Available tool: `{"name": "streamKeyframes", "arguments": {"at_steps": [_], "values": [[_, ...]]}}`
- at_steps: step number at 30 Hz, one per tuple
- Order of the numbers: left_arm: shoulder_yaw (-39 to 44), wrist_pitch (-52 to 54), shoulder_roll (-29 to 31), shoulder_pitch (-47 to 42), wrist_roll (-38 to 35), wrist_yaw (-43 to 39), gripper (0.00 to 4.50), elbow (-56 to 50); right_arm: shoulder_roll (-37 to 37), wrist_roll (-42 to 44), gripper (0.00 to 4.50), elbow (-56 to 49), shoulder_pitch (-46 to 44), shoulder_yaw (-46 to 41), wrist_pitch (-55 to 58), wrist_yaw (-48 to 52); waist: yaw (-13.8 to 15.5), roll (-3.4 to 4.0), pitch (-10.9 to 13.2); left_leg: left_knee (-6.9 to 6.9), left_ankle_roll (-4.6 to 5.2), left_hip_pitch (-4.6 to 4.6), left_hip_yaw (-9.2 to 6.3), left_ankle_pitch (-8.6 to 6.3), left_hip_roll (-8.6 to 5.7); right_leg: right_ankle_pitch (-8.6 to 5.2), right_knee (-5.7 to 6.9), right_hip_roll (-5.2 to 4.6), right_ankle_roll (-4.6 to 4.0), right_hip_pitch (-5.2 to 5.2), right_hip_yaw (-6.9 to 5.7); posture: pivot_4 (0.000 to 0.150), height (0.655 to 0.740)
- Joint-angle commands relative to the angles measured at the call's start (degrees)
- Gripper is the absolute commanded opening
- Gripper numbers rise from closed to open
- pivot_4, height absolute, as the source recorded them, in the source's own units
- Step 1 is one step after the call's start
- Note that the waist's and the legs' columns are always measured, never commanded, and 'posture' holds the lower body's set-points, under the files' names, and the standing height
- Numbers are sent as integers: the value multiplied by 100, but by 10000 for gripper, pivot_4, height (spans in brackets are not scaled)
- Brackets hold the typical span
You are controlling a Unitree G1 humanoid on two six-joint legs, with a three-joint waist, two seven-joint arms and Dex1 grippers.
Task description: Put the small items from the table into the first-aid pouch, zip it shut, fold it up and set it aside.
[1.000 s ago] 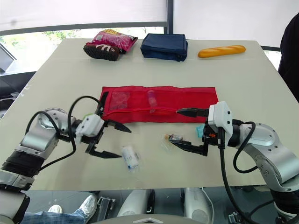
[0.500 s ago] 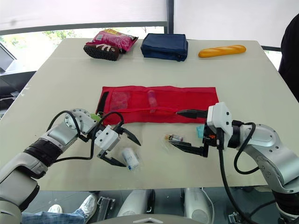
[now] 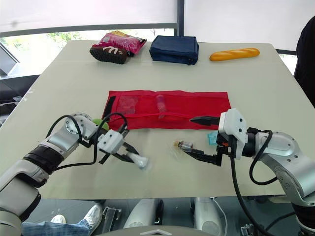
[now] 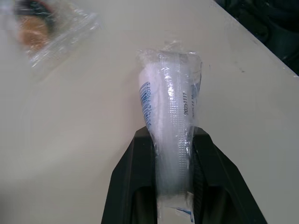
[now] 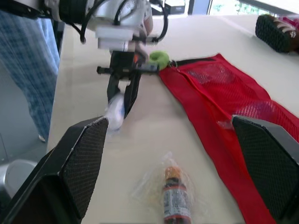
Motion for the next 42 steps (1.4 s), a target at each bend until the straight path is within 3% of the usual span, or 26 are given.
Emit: {"name": "streamKeyframes", "arguments": {"at_steps": [1, 9, 25, 29, 35, 36, 41, 42], "values": [[539, 927, -209, 110, -285, 406, 3166, -730, 64, -298, 45000, -196, -245, 305, 146, -291, -2, 0, 0, 0, 0, 0, -2, 0, 0, 0, 0, 0, 0, 0, 1, 1500, 7400], [1054, 1987, -905, 69, 119, 1156, 3166, -1303, 287, -1022, 45000, 73, -898, 1142, 351, -534, -5, 0, 0, -1, 0, 2, -18, 0, -1, 0, 0, 1, 0, -1, 4, 1500, 7400], [1260, 2398, -1752, -138, 541, 1070, 3166, -1457, 438, -1577, 45000, 154, -1129, 1568, 386, -376, -7, 0, 0, -1, 0, 0, -20, 0, -4, 1, -2, -1, -2, -1, 2, 1500, 7400], [1303, 2386, -1792, -130, 562, 1004, 3157, -1455, 467, -1653, 32389, 186, -1139, 1592, 362, -376, -8, 0, 0, -1, 0, 1, -20, 0, -4, 1, -2, 0, -2, -1, 4, 1500, 7400], [1342, 2442, -1810, -111, 549, 923, 3157, -1537, 556, -1797, 2081, 295, -1164, 1597, 256, -355, -6, 0, 0, -1, 0, 1, -20, 0, -4, 1, -2, -2, -2, -1, 4, 1500, 7400], [1359, 2464, -1823, -120, 541, 927, 3157, -1543, 563, -1822, 235, 317, -1166, 1600, 237, -342, -6, 0, 0, -2, 0, 1, -20, 0, -4, 1, -2, -1, -2, -1, 4, 1500, 7400], [1462, 2533, -1828, -115, 508, 929, 3157, -1552, 549, -1860, 229, 368, -1131, 1543, 203, -328, -6, 0, 0, -1, 0, 0, -20, 0, -4, 1, -3, -1, -2, -1, 4, 1500, 7400], [1516, 2549, -1813, -106, 494, 937, 8110, -1541, 521, -1843, 229, 358, -1111, 1491, 216, -326, -6, 0, 0, -1, 0, 0, -20, 0, -4, 1, -2, -2, -2, -1, 4, 1500, 7400]]}}
